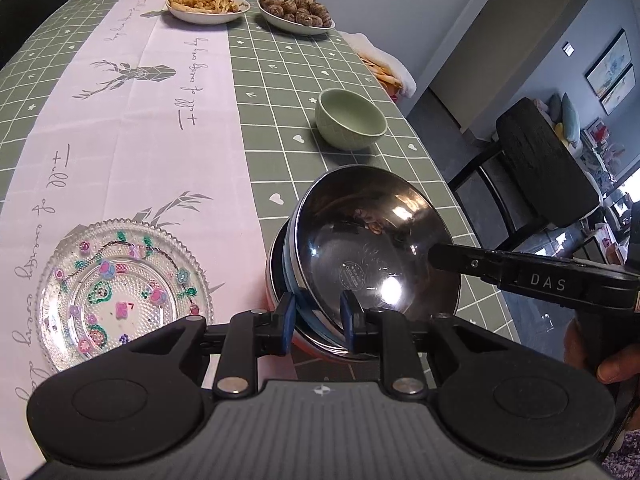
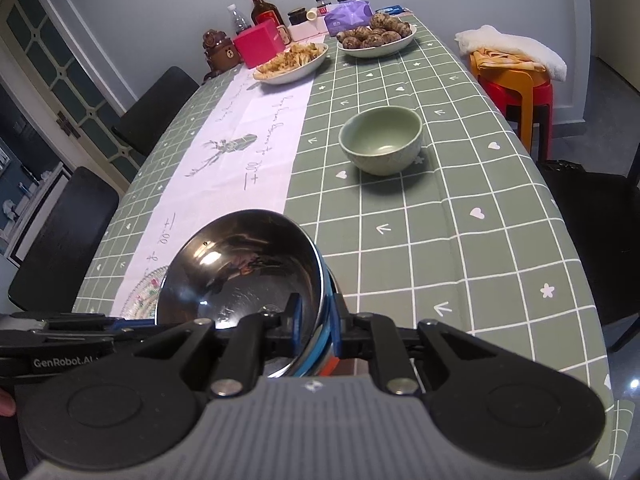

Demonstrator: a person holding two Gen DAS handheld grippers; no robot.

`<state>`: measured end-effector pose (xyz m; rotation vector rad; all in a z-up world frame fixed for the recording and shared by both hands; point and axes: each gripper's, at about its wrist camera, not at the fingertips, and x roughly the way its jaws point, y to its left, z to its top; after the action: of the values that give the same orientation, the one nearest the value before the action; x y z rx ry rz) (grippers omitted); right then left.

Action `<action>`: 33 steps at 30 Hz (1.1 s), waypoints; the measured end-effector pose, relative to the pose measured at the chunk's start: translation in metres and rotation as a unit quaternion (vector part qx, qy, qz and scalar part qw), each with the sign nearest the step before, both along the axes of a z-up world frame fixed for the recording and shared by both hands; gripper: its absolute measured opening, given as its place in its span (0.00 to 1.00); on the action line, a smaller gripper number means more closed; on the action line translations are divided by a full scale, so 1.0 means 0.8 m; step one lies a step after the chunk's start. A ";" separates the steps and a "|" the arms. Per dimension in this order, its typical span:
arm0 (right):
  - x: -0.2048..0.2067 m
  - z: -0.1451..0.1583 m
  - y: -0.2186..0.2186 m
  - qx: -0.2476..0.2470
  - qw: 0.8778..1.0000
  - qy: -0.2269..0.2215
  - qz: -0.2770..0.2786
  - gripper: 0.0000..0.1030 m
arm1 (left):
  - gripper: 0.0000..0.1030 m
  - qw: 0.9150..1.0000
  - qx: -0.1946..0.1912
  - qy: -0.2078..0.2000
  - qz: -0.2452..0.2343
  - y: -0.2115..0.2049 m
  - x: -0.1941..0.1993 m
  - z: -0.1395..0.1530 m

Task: Organize plates and bowls

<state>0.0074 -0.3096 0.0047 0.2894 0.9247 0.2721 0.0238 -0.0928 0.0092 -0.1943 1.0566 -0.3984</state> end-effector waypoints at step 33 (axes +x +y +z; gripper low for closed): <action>0.002 -0.006 0.008 0.000 1.000 0.006 0.013 0.30 | 0.31 1.000 -0.027 -0.007 0.003 0.014 0.008 -0.002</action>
<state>0.0093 -0.3034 0.0001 0.2787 0.9419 0.2938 0.0298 -0.0812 0.0078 -0.2428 1.0310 -0.4223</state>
